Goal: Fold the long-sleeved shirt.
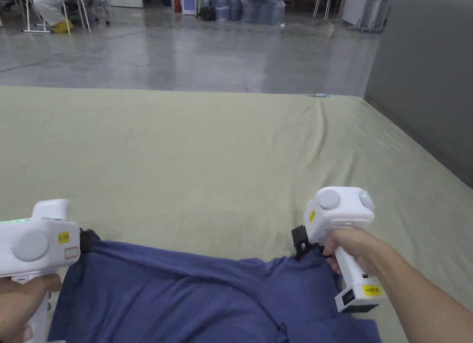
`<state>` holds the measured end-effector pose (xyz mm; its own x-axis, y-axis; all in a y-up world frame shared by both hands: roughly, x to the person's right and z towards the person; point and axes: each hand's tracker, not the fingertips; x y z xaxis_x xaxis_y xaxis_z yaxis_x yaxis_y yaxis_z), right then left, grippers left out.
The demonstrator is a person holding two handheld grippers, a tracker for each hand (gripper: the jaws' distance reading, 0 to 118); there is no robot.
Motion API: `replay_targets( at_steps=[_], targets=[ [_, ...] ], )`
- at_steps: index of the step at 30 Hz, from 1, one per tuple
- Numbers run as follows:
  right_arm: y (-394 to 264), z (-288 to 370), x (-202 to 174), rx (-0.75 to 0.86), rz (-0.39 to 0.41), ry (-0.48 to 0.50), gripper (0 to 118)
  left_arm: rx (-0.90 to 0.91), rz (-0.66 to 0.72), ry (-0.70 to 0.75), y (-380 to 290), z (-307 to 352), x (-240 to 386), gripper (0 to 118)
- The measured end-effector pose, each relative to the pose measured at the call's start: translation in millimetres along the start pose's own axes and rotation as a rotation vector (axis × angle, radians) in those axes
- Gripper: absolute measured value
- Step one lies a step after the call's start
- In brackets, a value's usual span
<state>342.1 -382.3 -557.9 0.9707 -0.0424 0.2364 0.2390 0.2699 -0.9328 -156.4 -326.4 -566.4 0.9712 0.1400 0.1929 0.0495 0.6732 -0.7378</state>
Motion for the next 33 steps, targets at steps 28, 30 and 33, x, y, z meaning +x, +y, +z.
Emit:
replay_targets(
  at_steps=[28,30,33],
  targets=[
    [124,594,-62,1.116,0.079,0.074,1,0.817,0.076,-0.023,355,358,28,0],
    [134,622,-62,1.189,0.042,0.057,1,0.811,0.117,-0.005,379,370,32,0],
    [141,647,-58,1.268,-0.039,0.058,1,0.828,0.149,-0.013,398,377,32,0]
  ],
)
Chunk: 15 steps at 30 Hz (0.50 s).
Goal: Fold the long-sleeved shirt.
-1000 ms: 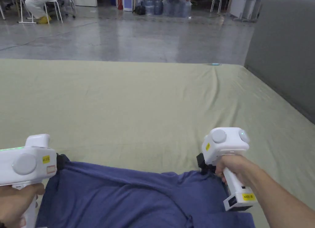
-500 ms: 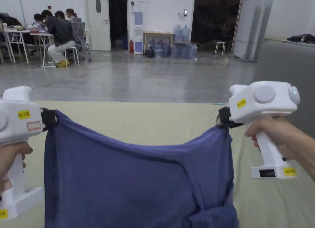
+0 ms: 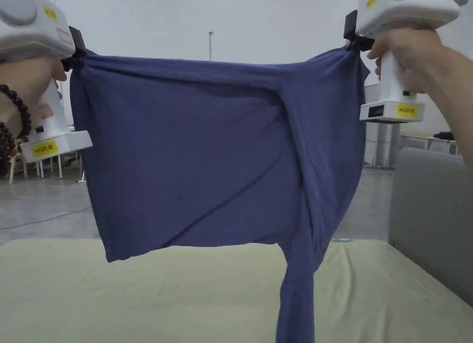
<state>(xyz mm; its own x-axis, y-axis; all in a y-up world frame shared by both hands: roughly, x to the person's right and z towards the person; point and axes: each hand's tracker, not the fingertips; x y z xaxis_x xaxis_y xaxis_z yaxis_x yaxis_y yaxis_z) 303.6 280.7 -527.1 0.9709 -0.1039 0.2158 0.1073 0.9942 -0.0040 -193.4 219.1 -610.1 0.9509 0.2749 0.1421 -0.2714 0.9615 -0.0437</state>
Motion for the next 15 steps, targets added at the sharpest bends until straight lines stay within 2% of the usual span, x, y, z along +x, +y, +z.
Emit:
replay_targets(
  at_steps=[6,15],
  targets=[
    [-30,-15,14,-0.058,-0.011,0.012,1,-0.038,-0.026,-0.005,-24,-22,-2,0],
    [-179,-64,47,-0.255,-0.046,-0.005,1,-0.212,-0.107,-0.02,-156,-48,-14,0]
  ],
)
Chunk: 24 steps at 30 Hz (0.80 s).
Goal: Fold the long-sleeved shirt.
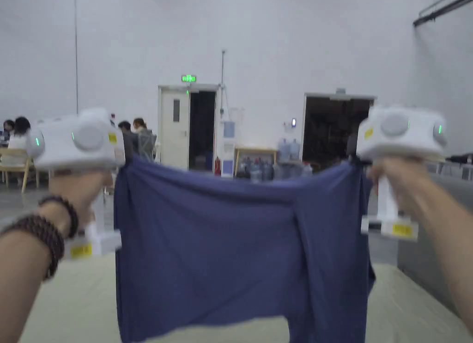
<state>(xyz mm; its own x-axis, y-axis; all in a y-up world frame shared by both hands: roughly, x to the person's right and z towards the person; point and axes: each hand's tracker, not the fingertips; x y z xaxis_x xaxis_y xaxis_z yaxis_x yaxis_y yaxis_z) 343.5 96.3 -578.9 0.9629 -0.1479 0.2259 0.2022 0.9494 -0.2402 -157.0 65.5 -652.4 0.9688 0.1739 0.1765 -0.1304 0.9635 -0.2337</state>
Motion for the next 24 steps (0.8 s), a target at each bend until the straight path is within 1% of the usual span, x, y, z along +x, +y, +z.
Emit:
replay_targets(
  at_steps=[2,3,4,6,9,13,16,17,18,20,22,24],
  targets=[
    [-31,-10,9,-0.041,-0.003,-0.009,1,-0.019,0.002,0.015,-26,-10,-1,0],
    [-45,-14,14,-0.075,-0.007,-0.012,1,-0.071,0.013,0.013,-40,-6,1,0],
    [-55,-16,19,-0.09,-0.018,-0.019,1,-0.06,0.021,0.01,-48,-6,0,0],
    [-68,-17,36,-0.1,-0.04,-0.004,1,-0.066,0.032,-0.003,-61,-1,-1,0],
    [-81,-1,46,-0.103,-0.034,-0.001,1,-0.079,0.016,-0.019,-66,15,-3,0],
    [-103,47,57,-0.106,-0.019,0.019,1,-0.066,-0.003,-0.04,-80,68,-5,0],
    [-137,87,64,-0.107,-0.002,0.037,1,-0.056,0.035,-0.089,-106,108,-16,0],
    [-151,101,67,-0.102,0.013,0.045,1,-0.052,0.042,-0.101,-117,124,-18,0],
    [-168,123,62,-0.107,0.033,0.048,1,-0.06,0.036,-0.102,-130,139,-20,0],
    [-199,154,65,-0.135,0.059,0.049,1,-0.085,0.002,-0.125,-155,161,-29,0],
    [-236,185,71,-0.159,0.069,0.075,1,-0.126,-0.043,-0.136,-191,192,-32,0],
    [-275,213,79,-0.196,0.078,0.093,1,-0.206,-0.053,-0.151,-229,219,-39,0]
  ],
)
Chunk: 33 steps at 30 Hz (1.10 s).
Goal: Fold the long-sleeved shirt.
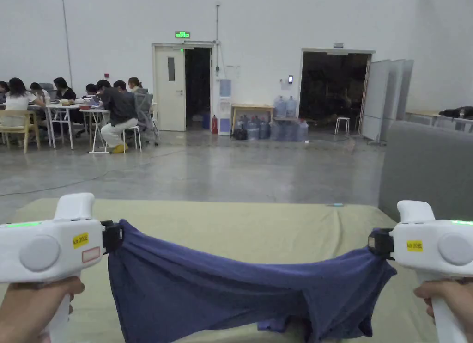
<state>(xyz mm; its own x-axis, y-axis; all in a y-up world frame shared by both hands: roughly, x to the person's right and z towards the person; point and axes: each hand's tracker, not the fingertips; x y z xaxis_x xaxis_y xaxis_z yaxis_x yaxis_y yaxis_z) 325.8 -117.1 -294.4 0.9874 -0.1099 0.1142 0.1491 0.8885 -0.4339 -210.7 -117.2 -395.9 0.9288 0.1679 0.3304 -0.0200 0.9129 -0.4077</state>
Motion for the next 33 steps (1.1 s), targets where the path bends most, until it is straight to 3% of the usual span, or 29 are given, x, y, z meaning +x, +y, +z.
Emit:
replay_targets(
  at_steps=[6,10,16,19,20,21,22,23,24,26,27,28,29,30,33],
  targets=[
    [-147,42,7,-0.24,0.019,0.012,1,-0.237,0.003,-0.009,-147,43,-15,0],
    [-233,54,1,-0.476,0.134,0.018,1,-0.429,0.021,-0.001,-223,54,-33,0],
    [-302,41,-5,-0.692,0.141,0.024,1,-0.568,-0.019,0.006,-289,63,-33,0],
    [-303,34,-8,-0.68,0.167,-0.001,12,-0.571,0.0,0.007,-294,62,-37,0],
    [-298,35,-8,-0.687,0.162,-0.005,24,-0.559,0.016,-0.009,-293,62,-39,1],
    [-291,38,-7,-0.685,0.148,-0.006,63,-0.543,0.037,-0.032,-287,62,-41,34],
    [-283,44,-5,-0.686,0.146,-0.006,88,-0.538,0.047,-0.046,-279,64,-44,78],
    [-276,49,-4,-0.684,0.141,-0.006,95,-0.543,0.048,-0.039,-273,67,-44,113],
    [-266,56,-2,-0.657,0.145,-0.016,95,-0.544,0.049,-0.04,-265,67,-46,116],
    [-245,70,0,-0.566,0.147,-0.025,94,-0.49,0.077,-0.048,-250,73,-48,116],
    [-234,75,0,-0.531,0.133,-0.032,86,-0.437,0.087,-0.042,-238,73,-47,111],
    [-224,78,0,-0.494,0.111,-0.031,62,-0.435,0.097,-0.038,-229,72,-46,92],
    [-217,80,0,-0.452,0.093,-0.028,21,-0.417,0.112,-0.03,-222,70,-44,48],
    [-211,80,-1,-0.416,0.085,-0.024,0,-0.385,0.114,-0.035,-216,68,-42,0],
    [-205,62,0,-0.43,0.081,-0.043,0,-0.363,0.08,-0.032,-204,48,-34,0]
  ],
)
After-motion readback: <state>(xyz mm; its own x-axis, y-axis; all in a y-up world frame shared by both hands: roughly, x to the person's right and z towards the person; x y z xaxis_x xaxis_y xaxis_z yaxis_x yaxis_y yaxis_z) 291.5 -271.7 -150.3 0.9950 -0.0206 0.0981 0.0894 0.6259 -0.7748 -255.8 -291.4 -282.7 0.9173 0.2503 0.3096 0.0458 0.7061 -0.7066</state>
